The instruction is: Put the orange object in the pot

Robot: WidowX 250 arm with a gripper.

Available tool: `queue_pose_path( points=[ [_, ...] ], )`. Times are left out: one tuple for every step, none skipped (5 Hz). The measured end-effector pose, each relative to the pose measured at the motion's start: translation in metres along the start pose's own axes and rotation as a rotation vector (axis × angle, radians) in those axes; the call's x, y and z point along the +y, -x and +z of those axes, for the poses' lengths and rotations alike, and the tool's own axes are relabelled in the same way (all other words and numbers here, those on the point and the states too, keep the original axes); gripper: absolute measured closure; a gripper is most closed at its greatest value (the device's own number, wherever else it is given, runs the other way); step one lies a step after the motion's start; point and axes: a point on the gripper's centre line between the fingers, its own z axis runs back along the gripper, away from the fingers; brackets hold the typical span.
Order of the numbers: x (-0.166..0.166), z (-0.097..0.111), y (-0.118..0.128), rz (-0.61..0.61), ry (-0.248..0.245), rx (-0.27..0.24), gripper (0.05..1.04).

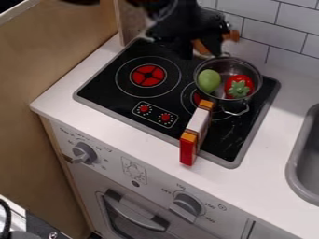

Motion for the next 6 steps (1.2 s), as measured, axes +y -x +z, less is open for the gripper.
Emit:
queue_pose_path(
  points=[
    [0.015, -0.005, -0.005, -0.046, -0.023, -0.022, 0.119],
    [0.027, -0.001, -0.009, -0.059, -0.035, -0.021, 0.086],
    [0.030, 0.002, -0.013, -0.060, -0.037, -0.017, 0.086],
    [0.032, 0.012, -0.018, -0.057, -0.030, 0.054, 0.086],
    [0.047, 0.027, -0.024, -0.072, -0.039, 0.123, 0.086],
    [0.066, 0.046, -0.032, -0.102, -0.065, 0.180, 0.086]
  ],
)
